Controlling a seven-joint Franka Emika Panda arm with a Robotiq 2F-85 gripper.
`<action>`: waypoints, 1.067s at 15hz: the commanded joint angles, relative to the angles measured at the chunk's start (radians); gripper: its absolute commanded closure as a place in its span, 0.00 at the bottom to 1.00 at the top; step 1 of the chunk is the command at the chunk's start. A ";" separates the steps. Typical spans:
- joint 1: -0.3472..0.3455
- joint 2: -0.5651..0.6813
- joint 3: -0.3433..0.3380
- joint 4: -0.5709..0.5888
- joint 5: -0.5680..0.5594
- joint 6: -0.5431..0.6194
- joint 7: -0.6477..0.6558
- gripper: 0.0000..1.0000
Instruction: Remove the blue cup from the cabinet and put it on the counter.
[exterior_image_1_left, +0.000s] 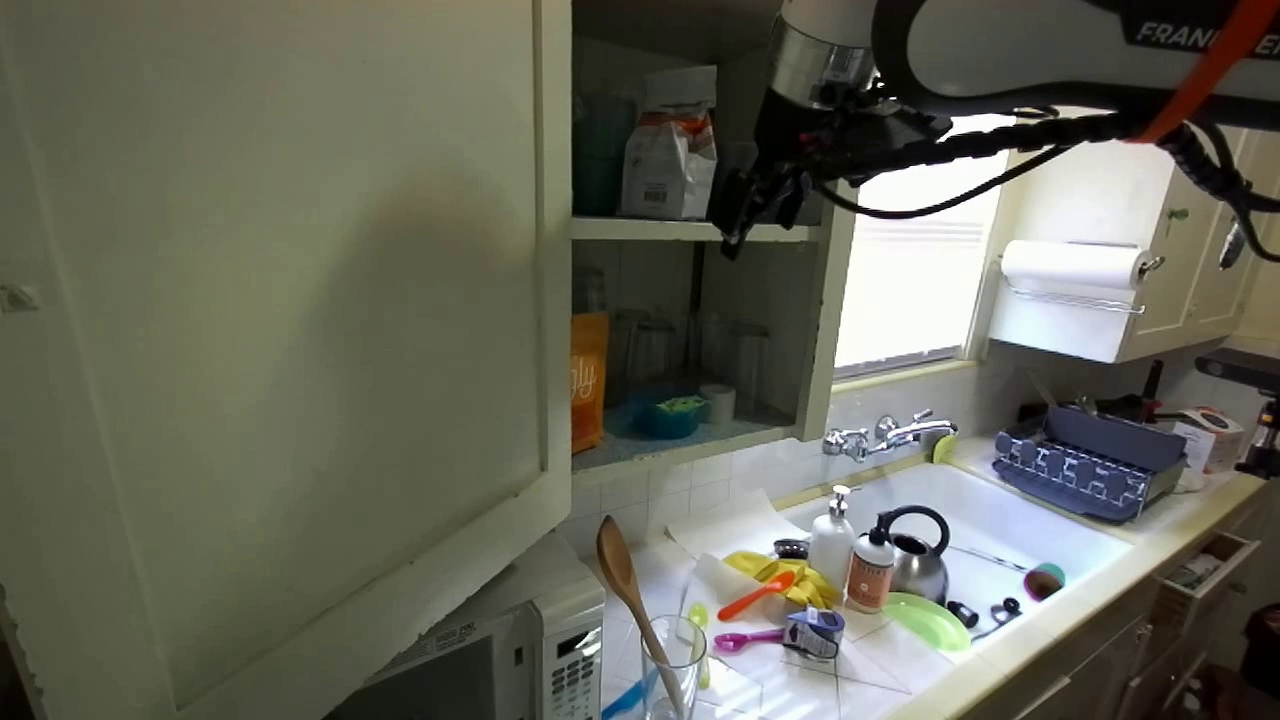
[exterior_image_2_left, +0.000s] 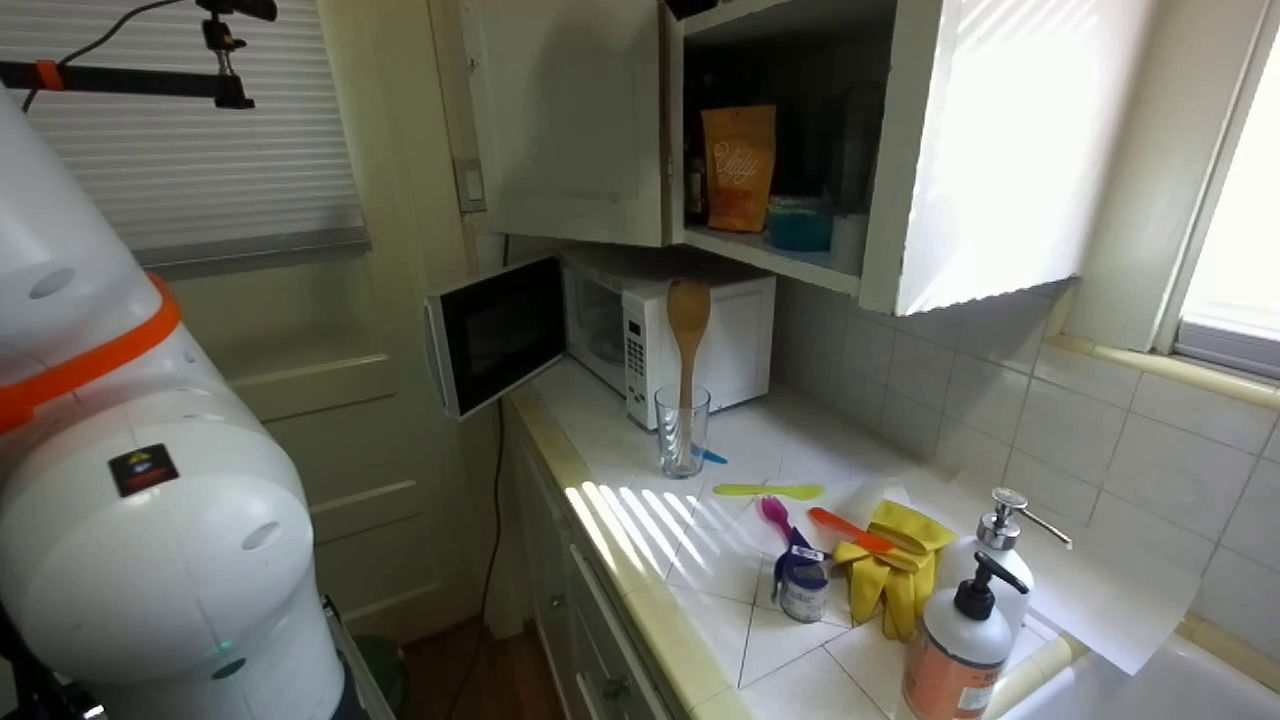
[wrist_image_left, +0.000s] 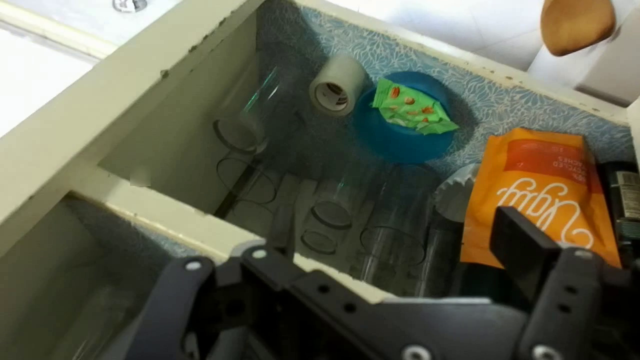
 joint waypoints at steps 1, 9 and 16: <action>-0.002 0.057 0.016 0.103 -0.139 0.035 -0.098 0.00; 0.032 0.187 -0.026 0.267 -0.213 0.284 -0.455 0.00; 0.054 0.293 -0.002 0.349 -0.264 0.350 -0.751 0.00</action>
